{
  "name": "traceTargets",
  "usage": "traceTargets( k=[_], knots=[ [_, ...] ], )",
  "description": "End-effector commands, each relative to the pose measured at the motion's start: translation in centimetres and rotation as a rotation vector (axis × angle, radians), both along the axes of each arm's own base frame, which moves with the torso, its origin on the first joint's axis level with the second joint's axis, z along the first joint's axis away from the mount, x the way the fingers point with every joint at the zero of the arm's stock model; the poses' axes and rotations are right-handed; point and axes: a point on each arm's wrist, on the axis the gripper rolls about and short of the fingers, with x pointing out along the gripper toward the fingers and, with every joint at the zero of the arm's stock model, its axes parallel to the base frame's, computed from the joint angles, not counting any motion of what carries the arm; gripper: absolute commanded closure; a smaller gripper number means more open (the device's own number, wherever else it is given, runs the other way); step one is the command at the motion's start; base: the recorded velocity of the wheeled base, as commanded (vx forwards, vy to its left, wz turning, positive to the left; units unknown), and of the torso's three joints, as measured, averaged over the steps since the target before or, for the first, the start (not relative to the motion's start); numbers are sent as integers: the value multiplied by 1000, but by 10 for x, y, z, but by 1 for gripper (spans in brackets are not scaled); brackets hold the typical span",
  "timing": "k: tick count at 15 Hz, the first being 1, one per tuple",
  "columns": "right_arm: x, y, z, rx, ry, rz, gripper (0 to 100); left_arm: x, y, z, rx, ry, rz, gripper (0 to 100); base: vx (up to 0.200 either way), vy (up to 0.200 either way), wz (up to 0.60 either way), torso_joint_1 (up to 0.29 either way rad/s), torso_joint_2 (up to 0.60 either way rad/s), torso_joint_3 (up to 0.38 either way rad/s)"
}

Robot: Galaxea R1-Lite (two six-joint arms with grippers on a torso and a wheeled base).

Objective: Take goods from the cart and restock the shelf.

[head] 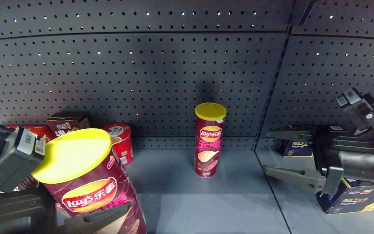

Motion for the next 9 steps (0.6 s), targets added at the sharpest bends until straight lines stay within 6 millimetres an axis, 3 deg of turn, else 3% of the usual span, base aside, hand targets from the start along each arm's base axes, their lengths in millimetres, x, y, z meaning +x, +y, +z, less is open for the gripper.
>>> traceTargets(
  k=[1, 9],
  knots=[
    [15, 6, -8, -13, 31, 29, 0, 0, 1, 0, -4, 0, -1, 100, 0, 0, 0, 0, 0, 0],
    [57, 28, -18, -15, 43, 61, 0, -3, 2, -6, -9, 23, -47, 100, 0, 0, 0, 0, 0, 0]
  ],
)
